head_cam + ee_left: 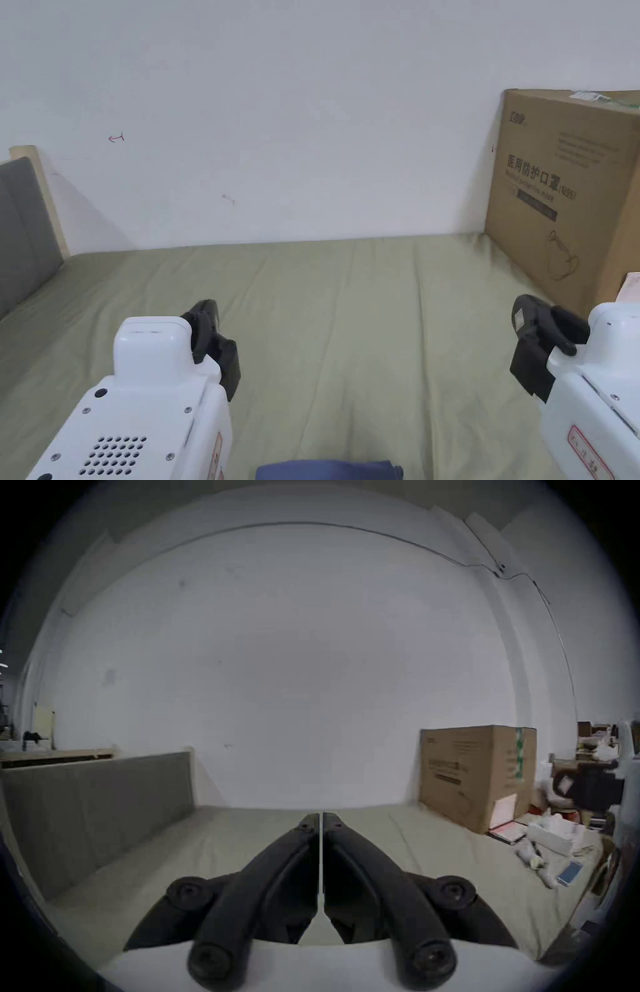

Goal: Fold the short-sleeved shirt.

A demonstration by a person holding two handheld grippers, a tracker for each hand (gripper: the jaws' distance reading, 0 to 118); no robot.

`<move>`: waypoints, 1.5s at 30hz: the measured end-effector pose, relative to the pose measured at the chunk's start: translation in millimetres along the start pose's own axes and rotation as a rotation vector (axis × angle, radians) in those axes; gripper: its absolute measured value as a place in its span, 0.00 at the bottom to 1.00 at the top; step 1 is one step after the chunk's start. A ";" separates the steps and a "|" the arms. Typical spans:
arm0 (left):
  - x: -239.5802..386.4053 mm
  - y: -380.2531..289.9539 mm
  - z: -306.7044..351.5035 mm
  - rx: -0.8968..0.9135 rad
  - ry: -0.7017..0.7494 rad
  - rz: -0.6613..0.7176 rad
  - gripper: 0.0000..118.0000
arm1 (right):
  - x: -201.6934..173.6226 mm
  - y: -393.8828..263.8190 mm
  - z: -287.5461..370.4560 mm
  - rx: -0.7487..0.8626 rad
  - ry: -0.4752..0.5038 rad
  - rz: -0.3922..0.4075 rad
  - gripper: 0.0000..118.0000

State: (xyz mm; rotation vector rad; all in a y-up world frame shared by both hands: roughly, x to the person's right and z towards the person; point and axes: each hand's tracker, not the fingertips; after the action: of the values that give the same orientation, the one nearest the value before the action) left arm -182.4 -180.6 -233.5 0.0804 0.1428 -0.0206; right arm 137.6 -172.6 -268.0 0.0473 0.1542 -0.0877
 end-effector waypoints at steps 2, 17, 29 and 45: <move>-0.3 0.7 3.4 0.004 0.029 -0.003 0.01 | -0.1 1.9 -1.8 -0.002 0.025 -0.014 0.00; -14.5 -5.3 -7.6 -0.059 -0.016 0.066 0.01 | -6.9 -13.3 -23.8 -0.151 0.152 -0.034 0.00; -71.6 -68.0 -31.6 -0.425 -0.101 0.176 0.01 | -47.5 -200.9 -112.7 -1.254 0.357 -0.055 0.00; -122.4 -258.0 -118.6 -1.052 -0.678 0.977 1.00 | -20.9 -217.6 -113.2 -1.262 0.354 -0.253 0.00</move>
State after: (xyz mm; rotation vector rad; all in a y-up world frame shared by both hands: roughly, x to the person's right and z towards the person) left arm -327.0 -426.2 -353.2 -0.9082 -0.5828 0.9886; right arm 80.2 -381.2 -385.2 -1.2244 0.5454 -0.2209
